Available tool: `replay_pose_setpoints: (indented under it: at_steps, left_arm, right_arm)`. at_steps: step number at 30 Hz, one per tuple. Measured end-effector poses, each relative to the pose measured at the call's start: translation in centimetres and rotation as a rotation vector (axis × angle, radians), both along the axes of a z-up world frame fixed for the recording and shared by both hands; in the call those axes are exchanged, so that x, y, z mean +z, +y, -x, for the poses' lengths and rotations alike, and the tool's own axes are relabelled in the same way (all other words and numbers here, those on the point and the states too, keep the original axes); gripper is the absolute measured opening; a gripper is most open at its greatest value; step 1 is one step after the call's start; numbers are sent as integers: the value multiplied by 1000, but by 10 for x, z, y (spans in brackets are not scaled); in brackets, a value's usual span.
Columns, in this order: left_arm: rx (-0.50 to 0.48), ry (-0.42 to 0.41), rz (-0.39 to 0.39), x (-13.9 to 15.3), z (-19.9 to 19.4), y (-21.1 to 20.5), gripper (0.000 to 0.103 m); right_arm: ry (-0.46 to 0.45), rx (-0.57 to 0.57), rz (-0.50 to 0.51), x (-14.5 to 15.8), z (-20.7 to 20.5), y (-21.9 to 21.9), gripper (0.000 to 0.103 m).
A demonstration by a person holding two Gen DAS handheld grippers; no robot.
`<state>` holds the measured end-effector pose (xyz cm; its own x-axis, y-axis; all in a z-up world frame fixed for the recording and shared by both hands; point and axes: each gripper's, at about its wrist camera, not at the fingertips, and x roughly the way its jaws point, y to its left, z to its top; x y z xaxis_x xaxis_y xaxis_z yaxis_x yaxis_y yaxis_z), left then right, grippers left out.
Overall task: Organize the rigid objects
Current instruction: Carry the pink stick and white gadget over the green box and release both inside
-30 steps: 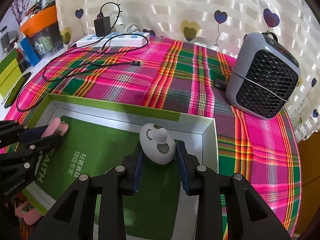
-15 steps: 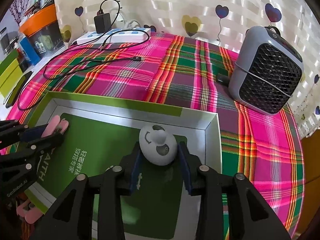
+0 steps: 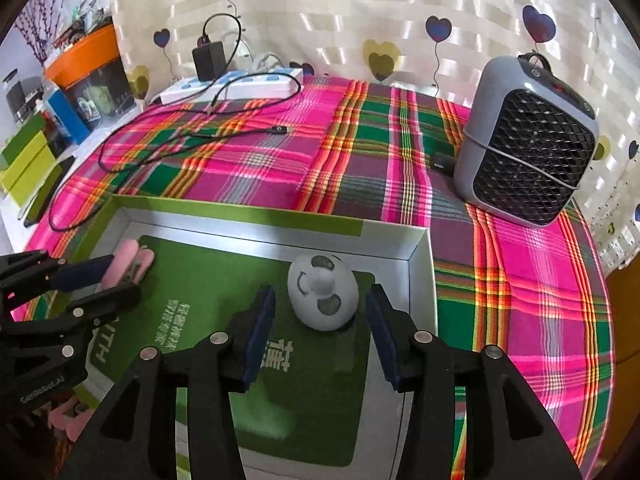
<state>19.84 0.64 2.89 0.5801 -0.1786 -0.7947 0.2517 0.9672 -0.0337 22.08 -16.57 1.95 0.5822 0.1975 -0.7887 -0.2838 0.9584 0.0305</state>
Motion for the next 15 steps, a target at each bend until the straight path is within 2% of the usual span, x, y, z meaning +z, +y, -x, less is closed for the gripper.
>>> replay_pose_setpoints:
  at_steps: [15]
  left_arm:
    - [9, -63, 36, 25, 47, 3, 31]
  right_arm:
    - [-55, -11, -39, 22, 42, -7, 48]
